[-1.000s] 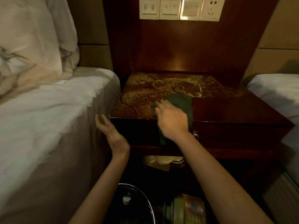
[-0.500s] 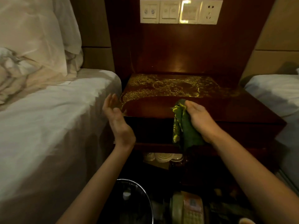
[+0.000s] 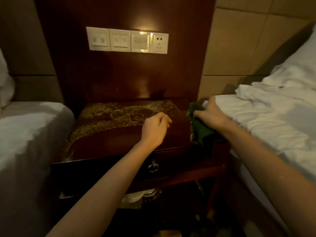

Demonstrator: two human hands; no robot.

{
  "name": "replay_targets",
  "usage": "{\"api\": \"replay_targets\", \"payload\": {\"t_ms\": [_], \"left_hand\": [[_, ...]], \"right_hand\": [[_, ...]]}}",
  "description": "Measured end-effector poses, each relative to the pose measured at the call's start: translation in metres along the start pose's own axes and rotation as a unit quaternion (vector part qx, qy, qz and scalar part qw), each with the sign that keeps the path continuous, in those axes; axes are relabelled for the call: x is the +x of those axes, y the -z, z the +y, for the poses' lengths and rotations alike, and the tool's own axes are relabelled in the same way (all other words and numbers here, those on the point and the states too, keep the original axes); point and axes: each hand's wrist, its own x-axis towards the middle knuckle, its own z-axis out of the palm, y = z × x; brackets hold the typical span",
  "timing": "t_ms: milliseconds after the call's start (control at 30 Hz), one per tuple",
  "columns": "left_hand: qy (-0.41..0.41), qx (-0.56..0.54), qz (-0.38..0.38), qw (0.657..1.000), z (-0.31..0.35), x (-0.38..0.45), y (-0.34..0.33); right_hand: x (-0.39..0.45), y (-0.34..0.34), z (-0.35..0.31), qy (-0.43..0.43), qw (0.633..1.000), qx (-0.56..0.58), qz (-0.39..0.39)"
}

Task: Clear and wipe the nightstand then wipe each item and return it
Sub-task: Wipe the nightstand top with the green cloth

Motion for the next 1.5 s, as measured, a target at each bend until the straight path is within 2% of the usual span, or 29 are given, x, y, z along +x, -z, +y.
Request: {"api": "replay_targets", "payload": {"t_ms": [67,100,200,267,367,467,533,633,733,833,933,1200,1267,1367,1433,1500], "left_hand": [[-0.005,0.074,-0.028,0.997,0.001,0.012,-0.012],[-0.015,0.099,-0.028,0.995,-0.001,0.016,-0.016],[-0.049,0.144,0.018,0.988,-0.011,0.027,-0.025],[-0.072,0.152,0.056,0.984,-0.015,0.037,-0.03],[-0.09,0.145,0.054,0.984,-0.017,0.049,-0.038],[-0.09,0.134,0.024,0.987,-0.017,0.052,-0.042],[-0.062,0.103,0.017,0.993,-0.018,0.055,-0.042],[-0.022,0.04,0.038,0.998,-0.02,0.057,-0.042],[-0.026,0.008,0.056,0.998,-0.022,0.058,-0.043],[-0.03,-0.017,0.071,0.997,-0.025,0.062,-0.044],[-0.032,-0.035,0.084,0.995,-0.03,0.064,-0.045],[-0.065,-0.056,0.096,0.992,-0.027,0.059,-0.044],[-0.081,-0.056,0.103,0.99,-0.026,0.056,-0.042],[-0.071,-0.073,0.124,0.987,-0.027,0.058,-0.04],[-0.054,-0.084,0.132,0.986,-0.026,0.06,-0.039],[-0.042,-0.087,0.131,0.987,-0.026,0.061,-0.039]], "right_hand": [[0.013,-0.005,0.024,-0.008,0.984,-0.173,-0.031],[0.016,-0.009,0.036,-0.024,0.973,-0.222,-0.055],[0.018,-0.023,0.065,-0.023,0.978,-0.2,-0.061],[0.017,-0.029,0.075,0.014,0.965,-0.258,-0.046],[0.028,-0.025,0.094,0.031,0.944,-0.326,-0.022],[0.061,-0.009,0.115,-0.012,0.946,-0.322,-0.031],[0.086,-0.002,0.128,-0.037,0.95,-0.309,-0.04],[0.117,-0.003,0.131,-0.041,0.951,-0.301,-0.054],[0.139,-0.012,0.114,-0.037,0.943,-0.321,-0.078],[0.161,-0.027,0.094,-0.005,0.941,-0.321,-0.104],[0.157,-0.042,0.084,0.056,0.944,-0.279,-0.164],[0.029,-0.019,0.089,0.248,0.907,-0.195,-0.281],[0.02,-0.005,0.098,0.245,0.913,-0.195,-0.261],[0.043,0.012,0.116,0.131,0.951,-0.239,-0.148],[0.064,0.013,0.115,0.048,0.959,-0.264,-0.096],[0.069,-0.001,0.106,0.04,0.957,-0.277,-0.077]]}}
